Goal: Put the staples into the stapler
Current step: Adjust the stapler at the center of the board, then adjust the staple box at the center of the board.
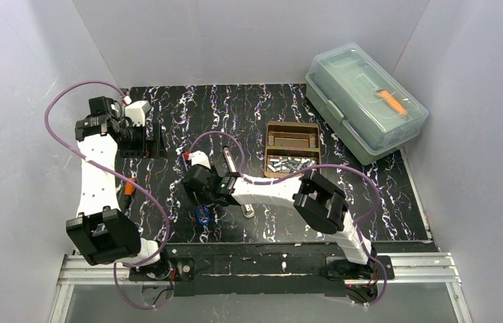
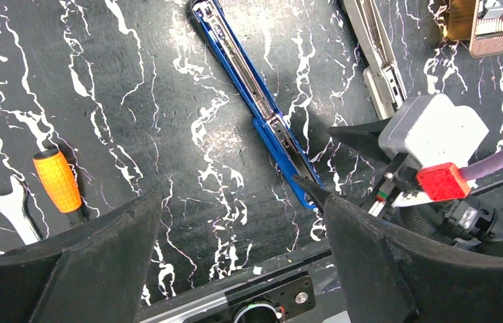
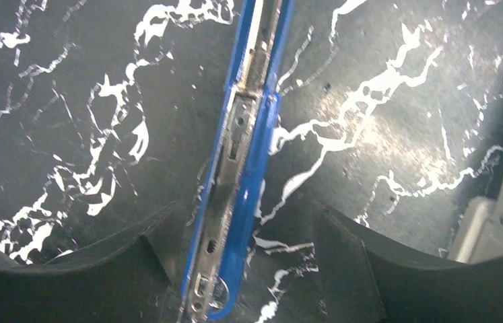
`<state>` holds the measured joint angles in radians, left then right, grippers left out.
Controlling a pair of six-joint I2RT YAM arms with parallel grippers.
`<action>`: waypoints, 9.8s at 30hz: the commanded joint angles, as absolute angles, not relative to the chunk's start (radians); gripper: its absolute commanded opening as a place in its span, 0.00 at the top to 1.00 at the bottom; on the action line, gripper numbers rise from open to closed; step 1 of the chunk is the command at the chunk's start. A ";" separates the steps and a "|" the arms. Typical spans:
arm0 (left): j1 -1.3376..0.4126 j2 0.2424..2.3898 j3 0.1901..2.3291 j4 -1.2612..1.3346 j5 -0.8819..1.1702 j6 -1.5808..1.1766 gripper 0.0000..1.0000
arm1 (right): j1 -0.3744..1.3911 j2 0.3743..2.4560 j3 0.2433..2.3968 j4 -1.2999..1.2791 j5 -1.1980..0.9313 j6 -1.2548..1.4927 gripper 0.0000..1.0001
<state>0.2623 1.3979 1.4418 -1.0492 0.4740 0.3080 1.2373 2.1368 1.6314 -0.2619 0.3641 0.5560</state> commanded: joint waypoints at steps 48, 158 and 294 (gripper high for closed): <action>0.343 1.405 1.547 -1.159 0.635 0.299 0.02 | 1.203 2.040 1.684 -0.410 0.618 0.784 0.37; 0.295 1.466 1.643 -1.295 0.659 0.433 0.02 | 0.482 1.897 1.461 -0.500 -0.037 -0.375 0.31; 0.296 1.399 1.619 -1.238 0.671 0.313 0.01 | 0.473 1.204 0.961 -0.308 0.188 0.433 0.02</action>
<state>0.2924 1.4437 1.6424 -1.2617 0.6899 0.3431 0.4671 1.1561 0.9016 -0.2577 0.2577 0.3889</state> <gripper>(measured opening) 0.992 0.983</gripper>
